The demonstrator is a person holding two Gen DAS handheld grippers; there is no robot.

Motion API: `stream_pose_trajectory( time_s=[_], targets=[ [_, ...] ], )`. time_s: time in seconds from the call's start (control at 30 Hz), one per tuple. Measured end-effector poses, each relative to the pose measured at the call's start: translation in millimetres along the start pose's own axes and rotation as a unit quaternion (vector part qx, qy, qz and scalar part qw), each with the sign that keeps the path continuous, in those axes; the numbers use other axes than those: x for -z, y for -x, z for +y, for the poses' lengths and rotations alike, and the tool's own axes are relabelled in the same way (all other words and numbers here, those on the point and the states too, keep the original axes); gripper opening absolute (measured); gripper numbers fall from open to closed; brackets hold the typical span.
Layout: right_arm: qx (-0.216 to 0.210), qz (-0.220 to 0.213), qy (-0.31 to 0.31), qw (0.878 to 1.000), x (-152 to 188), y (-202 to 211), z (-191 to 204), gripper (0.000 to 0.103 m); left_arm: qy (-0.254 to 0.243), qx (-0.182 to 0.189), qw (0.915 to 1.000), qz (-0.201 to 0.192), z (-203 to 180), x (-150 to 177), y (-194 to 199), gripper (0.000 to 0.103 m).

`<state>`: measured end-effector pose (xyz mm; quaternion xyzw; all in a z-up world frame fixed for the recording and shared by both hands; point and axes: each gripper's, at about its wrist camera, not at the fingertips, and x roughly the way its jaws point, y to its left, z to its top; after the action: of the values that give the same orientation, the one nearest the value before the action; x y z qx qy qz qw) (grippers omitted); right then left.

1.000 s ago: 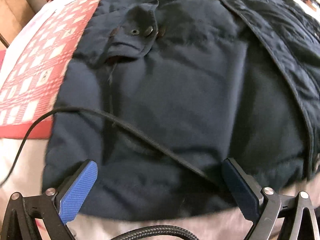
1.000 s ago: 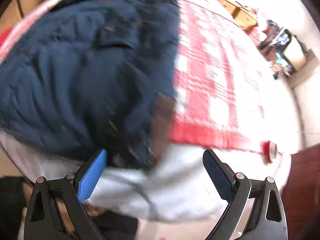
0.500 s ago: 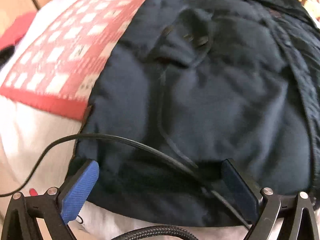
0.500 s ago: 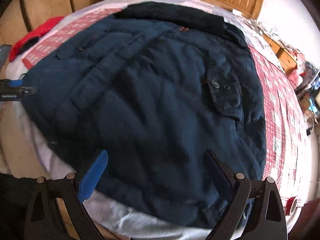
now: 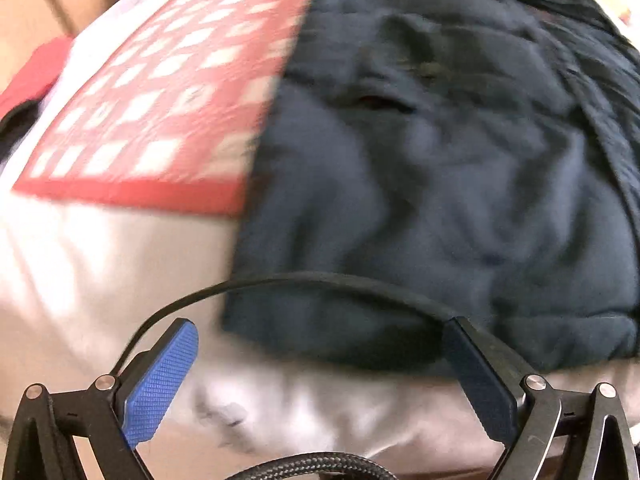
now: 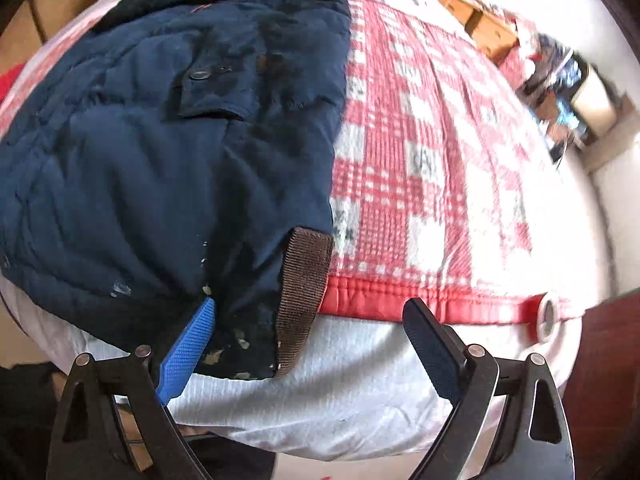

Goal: Fold large clothes

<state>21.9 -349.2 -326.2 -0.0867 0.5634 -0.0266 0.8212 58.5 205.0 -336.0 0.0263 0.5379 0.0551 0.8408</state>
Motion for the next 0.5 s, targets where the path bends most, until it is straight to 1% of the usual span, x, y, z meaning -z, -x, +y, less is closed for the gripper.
stream_pose_trajectory(
  time_s=[0.03, 0.13, 0.2, 0.3, 0.37, 0.4, 0.47, 0.5],
  targets=[
    [0.004, -0.002, 0.005, 1.000, -2.1, 2.5, 4.7, 0.095, 0.021, -0.008, 0.9997, 0.004, 10.7, 0.1, -1.3, 0.102],
    [-0.006, -0.012, 0.012, 1.000, -9.6, 8.5, 21.1, 0.095, 0.071, -0.032, 0.9969, 0.012, 42.0, 1.8, -2.5, 0.102],
    [-0.016, -0.022, 0.023, 0.999, -24.1, 11.0, 38.2, 0.095, 0.074, -0.039, 0.9964, 0.006, 47.6, -2.1, -2.5, 0.102],
    [-0.034, -0.049, 0.048, 0.997, -41.2, 17.1, 67.0, 0.095, 0.058, -0.040, 0.9975, -0.005, 42.5, -11.2, -6.1, 0.102],
    [-0.045, -0.057, 0.069, 0.995, -51.6, 18.4, 86.4, 0.095, 0.061, -0.048, 0.9970, -0.005, 43.7, -15.1, -9.7, 0.102],
    [-0.047, -0.058, 0.076, 0.994, -53.2, 18.0, 91.5, 0.095, 0.074, -0.064, 0.9952, -0.006, 49.9, -13.0, -7.1, 0.102],
    [-0.049, -0.057, 0.083, 0.994, -54.8, 18.8, 96.4, 0.095, 0.117, -0.073, 0.9905, -0.005, 70.5, -3.8, 2.1, 0.102],
    [-0.047, -0.056, 0.081, 0.994, -53.0, 19.9, 92.4, 0.095, 0.134, -0.102, 0.9858, 0.002, 88.4, 3.9, 8.5, 0.102]
  ],
)
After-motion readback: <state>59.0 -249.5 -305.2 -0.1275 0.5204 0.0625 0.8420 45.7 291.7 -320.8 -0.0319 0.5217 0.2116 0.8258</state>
